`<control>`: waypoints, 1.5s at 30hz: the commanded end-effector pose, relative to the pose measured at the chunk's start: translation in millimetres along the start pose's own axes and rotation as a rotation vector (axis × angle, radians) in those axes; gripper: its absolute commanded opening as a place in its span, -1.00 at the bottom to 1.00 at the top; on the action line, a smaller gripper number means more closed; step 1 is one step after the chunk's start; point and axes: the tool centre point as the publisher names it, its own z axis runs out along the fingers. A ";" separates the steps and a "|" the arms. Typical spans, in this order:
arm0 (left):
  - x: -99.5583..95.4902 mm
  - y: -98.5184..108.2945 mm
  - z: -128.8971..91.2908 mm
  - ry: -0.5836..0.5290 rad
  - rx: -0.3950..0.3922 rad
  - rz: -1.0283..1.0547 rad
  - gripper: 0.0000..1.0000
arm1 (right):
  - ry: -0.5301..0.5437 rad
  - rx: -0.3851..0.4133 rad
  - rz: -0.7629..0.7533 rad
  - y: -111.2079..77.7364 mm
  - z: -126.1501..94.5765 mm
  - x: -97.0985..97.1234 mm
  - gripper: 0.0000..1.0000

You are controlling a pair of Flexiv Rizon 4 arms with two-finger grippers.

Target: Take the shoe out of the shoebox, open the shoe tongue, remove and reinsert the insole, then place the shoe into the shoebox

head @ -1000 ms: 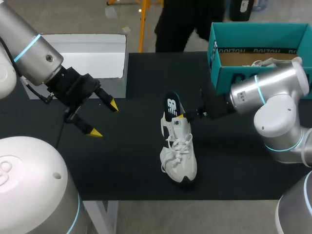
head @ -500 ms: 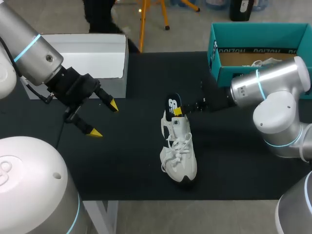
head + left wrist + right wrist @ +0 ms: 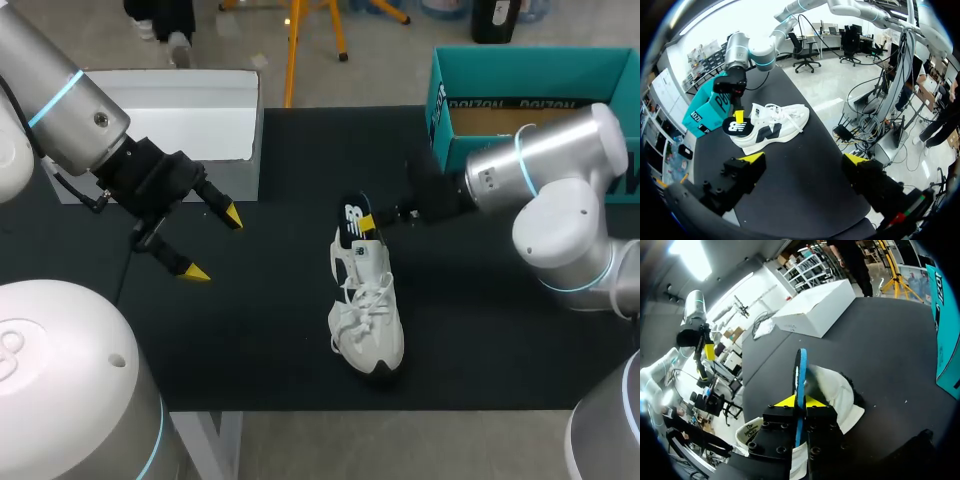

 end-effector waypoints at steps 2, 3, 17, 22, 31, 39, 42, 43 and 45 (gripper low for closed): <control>-0.7 -0.3 -0.1 0.003 -0.005 -0.001 1.00 | 0.004 0.011 0.020 -17.6 2.5 6.2 -1.00; -0.7 -0.3 -0.1 0.003 -0.005 -0.001 1.00 | 0.009 0.013 0.028 -21.5 3.7 6.4 -1.00; -0.7 -0.3 -0.1 0.003 -0.005 -0.001 1.00 | -0.006 0.000 0.017 -5.5 4.7 3.2 0.50; -0.7 -0.3 -0.1 0.003 -0.005 -0.001 1.00 | -0.014 -0.006 -0.007 6.0 4.9 1.2 -0.13; -0.7 -0.3 -0.1 0.003 -0.005 -0.001 1.00 | -0.018 -0.004 0.001 -4.9 4.2 0.5 -1.00; -0.7 -0.3 -0.1 0.003 -0.005 -0.001 1.00 | -0.010 0.024 0.034 -25.0 5.6 3.8 -1.00; -0.7 -0.3 -0.1 0.003 -0.005 -0.001 1.00 | -0.007 0.028 0.035 -22.6 7.5 7.2 -0.23; -0.7 -0.3 -0.1 0.003 -0.005 -0.001 1.00 | -0.009 0.030 0.031 -20.6 7.6 9.0 0.63; -0.7 -0.3 -0.1 0.003 -0.005 -0.001 1.00 | -0.011 0.032 0.022 -16.1 7.1 12.5 1.00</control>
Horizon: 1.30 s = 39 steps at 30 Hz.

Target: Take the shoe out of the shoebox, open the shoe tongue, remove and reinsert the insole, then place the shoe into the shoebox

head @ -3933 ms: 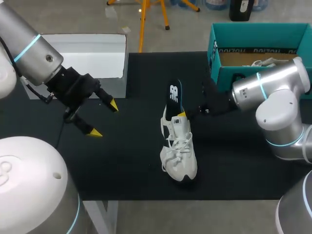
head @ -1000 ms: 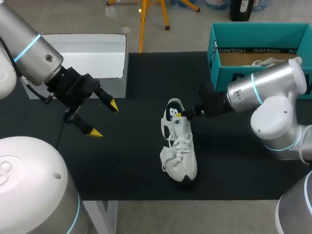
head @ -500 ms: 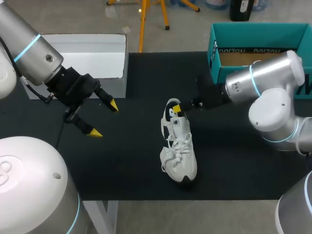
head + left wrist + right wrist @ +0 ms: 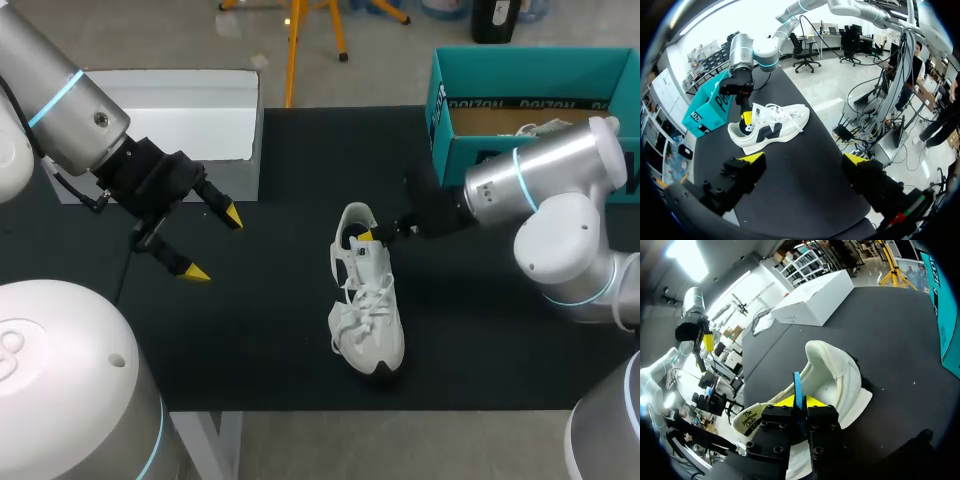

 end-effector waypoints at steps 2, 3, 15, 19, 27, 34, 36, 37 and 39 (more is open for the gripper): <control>-0.7 -0.3 -0.1 0.003 -0.005 -0.001 1.00 | -0.018 0.005 -0.013 10.6 -0.1 9.1 1.00; -0.7 -0.3 -0.1 0.003 -0.005 -0.001 1.00 | -0.026 0.004 -0.024 13.3 -1.4 10.0 1.00; -0.7 -0.3 -0.1 0.003 -0.005 -0.001 1.00 | -0.122 -0.048 -0.081 44.0 -22.9 9.4 1.00; -0.7 -0.3 -0.1 0.003 -0.005 -0.001 1.00 | -0.222 -0.041 -0.060 51.3 -36.5 12.5 1.00; -0.7 -0.3 -0.1 0.003 -0.005 -0.001 1.00 | -0.631 0.204 0.058 48.1 -37.4 25.7 1.00; -0.7 -0.3 -0.1 0.003 -0.005 -0.001 1.00 | -0.636 0.279 0.114 46.9 -33.8 27.1 1.00; -0.7 -0.3 -0.1 0.003 -0.005 -0.001 1.00 | -0.636 0.279 0.114 46.9 -33.8 27.1 1.00; -0.7 -0.3 -0.1 0.003 -0.005 -0.001 1.00 | -0.636 0.279 0.114 46.9 -33.8 27.1 1.00; -0.7 -0.3 -0.1 0.003 -0.005 -0.001 1.00 | -0.636 0.279 0.114 46.9 -33.8 27.1 1.00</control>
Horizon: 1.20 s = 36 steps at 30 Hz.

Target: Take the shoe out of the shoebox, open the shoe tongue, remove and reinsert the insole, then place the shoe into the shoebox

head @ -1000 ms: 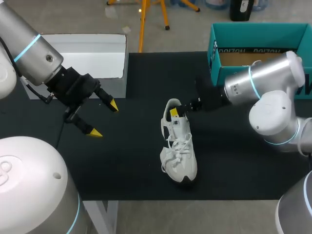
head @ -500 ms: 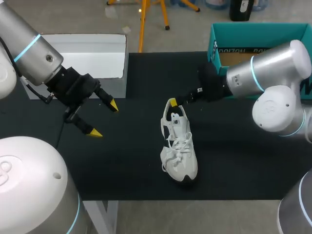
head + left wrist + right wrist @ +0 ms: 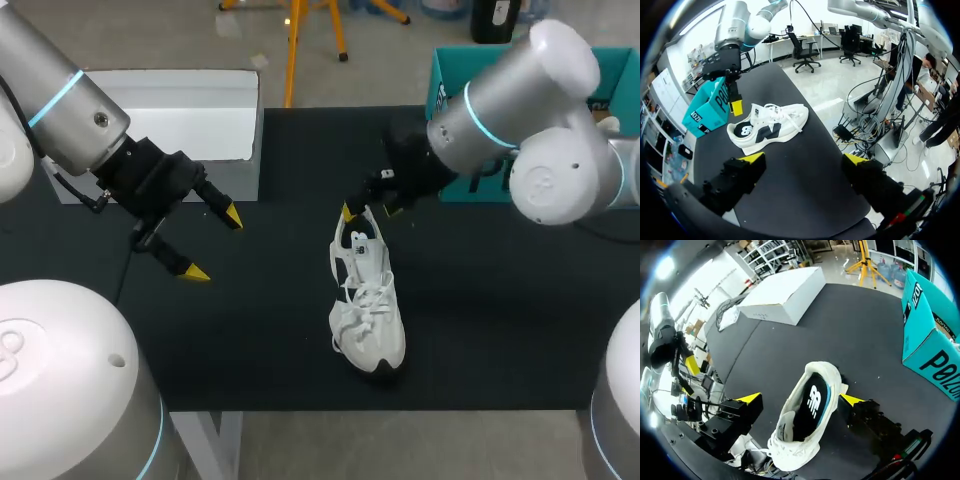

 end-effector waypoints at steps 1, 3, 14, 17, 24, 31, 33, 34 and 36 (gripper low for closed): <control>-0.7 -0.3 -0.1 0.003 -0.005 -0.001 1.00 | -0.305 0.141 0.003 7.9 -1.6 5.2 1.00; -0.7 -0.3 -0.1 0.003 -0.005 -0.001 1.00 | -0.283 0.096 0.002 8.1 -5.6 7.0 1.00; -0.7 -0.3 -0.1 0.003 -0.005 -0.001 1.00 | -0.349 0.157 0.057 -8.5 3.8 3.2 -1.00; -0.7 -0.3 -0.1 0.003 -0.005 -0.001 1.00 | -0.372 0.168 0.065 -12.7 12.8 3.6 -1.00; -0.7 -0.3 -0.1 0.003 -0.005 -0.001 1.00 | -0.383 0.127 0.087 -16.9 36.2 1.4 -1.00; -0.7 -0.3 -0.1 0.003 -0.005 -0.001 1.00 | -0.409 0.122 0.093 -25.7 56.1 -8.9 -1.00; -0.7 -0.3 -0.1 0.003 -0.005 -0.001 1.00 | -0.407 0.125 0.094 -28.3 63.4 -11.7 -1.00; -0.7 -0.3 -0.1 0.003 -0.005 -0.001 1.00 | -0.399 0.128 0.097 -29.1 66.0 -12.5 -1.00; -0.7 -0.3 -0.1 0.003 -0.005 -0.001 1.00 | -0.396 0.135 0.089 -33.1 75.1 -12.0 -1.00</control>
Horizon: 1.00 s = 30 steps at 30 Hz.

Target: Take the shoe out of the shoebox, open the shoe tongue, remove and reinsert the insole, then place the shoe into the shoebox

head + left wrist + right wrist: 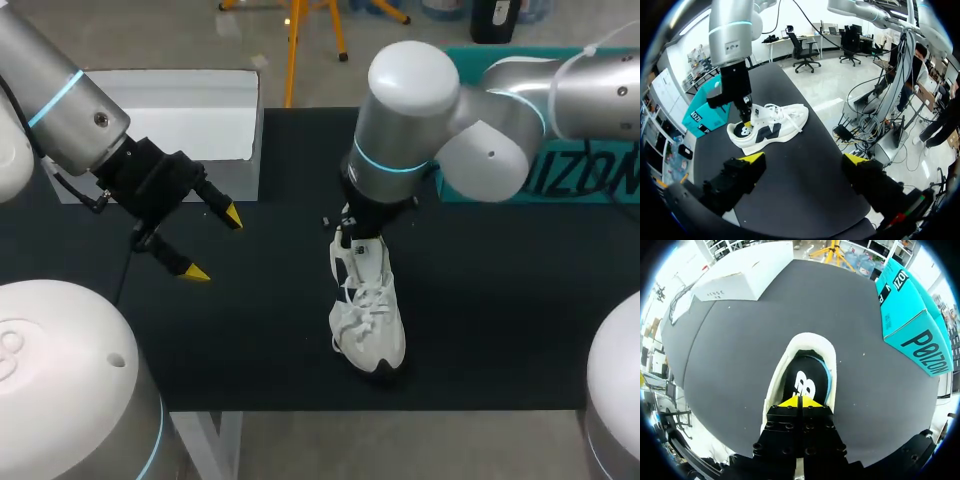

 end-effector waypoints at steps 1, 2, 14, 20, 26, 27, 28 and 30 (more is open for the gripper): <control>-0.7 -0.3 -0.1 0.003 -0.005 -0.001 1.00 | 0.006 0.007 -0.011 -1.9 21.9 8.2 -1.00; -0.7 -0.3 -0.1 0.003 -0.005 -0.001 1.00 | 0.013 0.018 -0.014 -3.3 25.5 9.6 -1.00; -0.7 -0.3 -0.1 0.003 -0.005 -0.001 1.00 | 0.021 0.054 0.008 -9.4 38.9 1.5 -1.00; -0.7 -0.3 -0.1 0.003 -0.005 -0.001 1.00 | -0.005 -0.011 -0.017 3.7 -0.4 2.4 -1.00; -0.7 -0.3 -0.1 0.003 -0.005 -0.001 1.00 | -0.023 -0.004 -0.032 9.3 -27.1 -1.9 -1.00; -0.7 -0.3 -0.1 0.003 -0.005 -0.001 1.00 | -0.026 -0.004 -0.034 10.1 -28.3 -2.6 -1.00; -0.7 -0.3 -0.1 0.003 -0.005 -0.001 1.00 | -0.033 0.007 -0.039 10.5 -28.9 -2.8 -1.00; -0.7 -0.3 -0.1 0.003 -0.005 -0.001 1.00 | -0.042 0.006 -0.039 11.5 -30.8 -3.4 -1.00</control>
